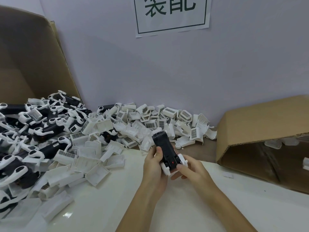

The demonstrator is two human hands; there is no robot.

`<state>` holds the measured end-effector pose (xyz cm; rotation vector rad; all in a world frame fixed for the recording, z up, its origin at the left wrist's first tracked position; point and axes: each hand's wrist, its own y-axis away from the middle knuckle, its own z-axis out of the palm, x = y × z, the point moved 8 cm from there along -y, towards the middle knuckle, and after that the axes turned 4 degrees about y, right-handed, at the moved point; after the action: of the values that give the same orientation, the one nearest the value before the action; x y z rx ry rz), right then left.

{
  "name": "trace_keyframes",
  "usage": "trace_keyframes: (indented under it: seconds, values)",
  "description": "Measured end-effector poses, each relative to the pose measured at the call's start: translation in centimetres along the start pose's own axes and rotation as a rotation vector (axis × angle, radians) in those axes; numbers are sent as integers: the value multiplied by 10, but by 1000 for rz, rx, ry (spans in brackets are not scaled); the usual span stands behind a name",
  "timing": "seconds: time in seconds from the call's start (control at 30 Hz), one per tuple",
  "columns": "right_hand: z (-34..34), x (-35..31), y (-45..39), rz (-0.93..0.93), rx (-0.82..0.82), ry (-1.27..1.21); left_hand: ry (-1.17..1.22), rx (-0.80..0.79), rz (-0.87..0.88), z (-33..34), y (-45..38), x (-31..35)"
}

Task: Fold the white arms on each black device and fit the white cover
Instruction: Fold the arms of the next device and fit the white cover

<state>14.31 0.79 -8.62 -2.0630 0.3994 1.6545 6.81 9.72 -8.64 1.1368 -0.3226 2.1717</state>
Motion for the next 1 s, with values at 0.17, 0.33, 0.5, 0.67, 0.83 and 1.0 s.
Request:
trace_keyframes:
  seconds: [0.17, 0.33, 0.5, 0.67, 0.83, 1.0]
  values:
    - [1, 6, -2, 39, 33, 17, -58, 13, 39, 0, -2, -3]
    - [-1, 17, -5, 99, 53, -35, -86, -11, 76, 4, -3, -6]
    - [-2, 21, -6, 105, 47, 5, -54, -15, 76, 2, -5, -6]
    - [-2, 20, -5, 96, 50, 30, -57, -10, 85, 1, -6, -7]
    - [-3, 19, -4, 83, 75, 64, -90, -37, 121, 2, -8, -8]
    - [-3, 18, -4, 72, 79, 73, -154, -38, 192, 2, -9, -5]
